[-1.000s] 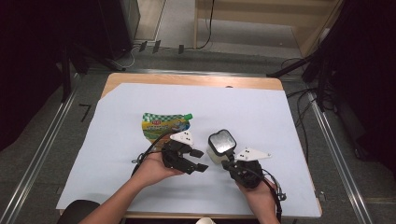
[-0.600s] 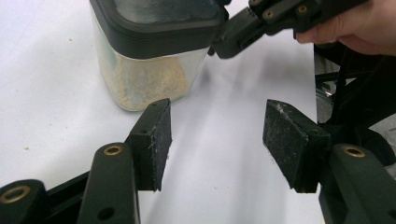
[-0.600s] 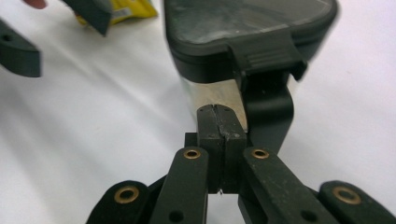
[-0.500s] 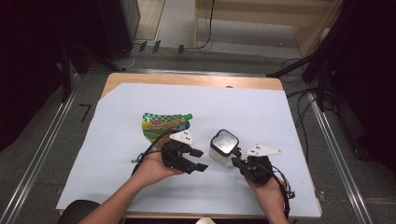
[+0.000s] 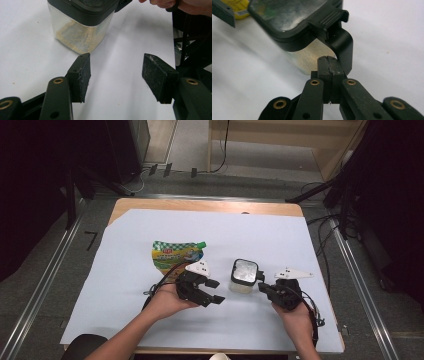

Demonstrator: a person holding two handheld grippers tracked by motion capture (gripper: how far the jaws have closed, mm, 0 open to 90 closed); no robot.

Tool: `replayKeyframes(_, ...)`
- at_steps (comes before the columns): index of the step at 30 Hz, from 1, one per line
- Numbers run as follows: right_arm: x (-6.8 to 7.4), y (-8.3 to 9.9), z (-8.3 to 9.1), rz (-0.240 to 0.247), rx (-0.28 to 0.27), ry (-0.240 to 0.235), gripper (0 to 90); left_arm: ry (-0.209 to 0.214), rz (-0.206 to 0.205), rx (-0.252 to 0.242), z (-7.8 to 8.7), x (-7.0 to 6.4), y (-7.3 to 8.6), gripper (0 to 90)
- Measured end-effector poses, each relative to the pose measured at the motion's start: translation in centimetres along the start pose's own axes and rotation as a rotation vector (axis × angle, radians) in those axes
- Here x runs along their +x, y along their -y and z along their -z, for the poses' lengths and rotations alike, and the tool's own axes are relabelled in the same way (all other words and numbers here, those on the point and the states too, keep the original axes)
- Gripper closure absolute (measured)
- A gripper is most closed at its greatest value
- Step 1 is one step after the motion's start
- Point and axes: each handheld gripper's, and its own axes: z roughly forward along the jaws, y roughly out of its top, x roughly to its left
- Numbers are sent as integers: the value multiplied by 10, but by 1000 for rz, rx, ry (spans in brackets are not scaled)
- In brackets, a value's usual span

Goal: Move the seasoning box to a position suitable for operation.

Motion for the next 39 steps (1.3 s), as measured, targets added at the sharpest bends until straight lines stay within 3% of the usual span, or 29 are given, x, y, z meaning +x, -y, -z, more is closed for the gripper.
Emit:
replayKeyframes(7, -18, -4, -2, -9, 12, 24, 900, -9, -18, -26, -9, -3, -10, 405)
replayKeyframes(12, -35, -8, -4, -32, 12, 31, 900, -22, 6, -10, -18, -4, -17, 334)
replayKeyframes(16, -43, -11, -11, -33, 22, 33, 900, -39, 42, -31, -22, -2, -22, 283)
replayKeyframes(23, -48, -17, -10, -32, -8, 44, 900, -119, 55, -61, -32, -2, -33, 230)
replayKeyframes(27, -48, -20, -10, -31, -17, 45, 900, -163, 46, -53, -39, -1, -38, 193)
replayKeyframes(31, -47, -21, -12, -25, -19, 49, 900, -174, 44, -55, -45, 3, -42, 187)
replayKeyframes(39, -54, -28, -21, -19, -18, 46, 900, -211, -9, -39, -56, 8, -48, 190)
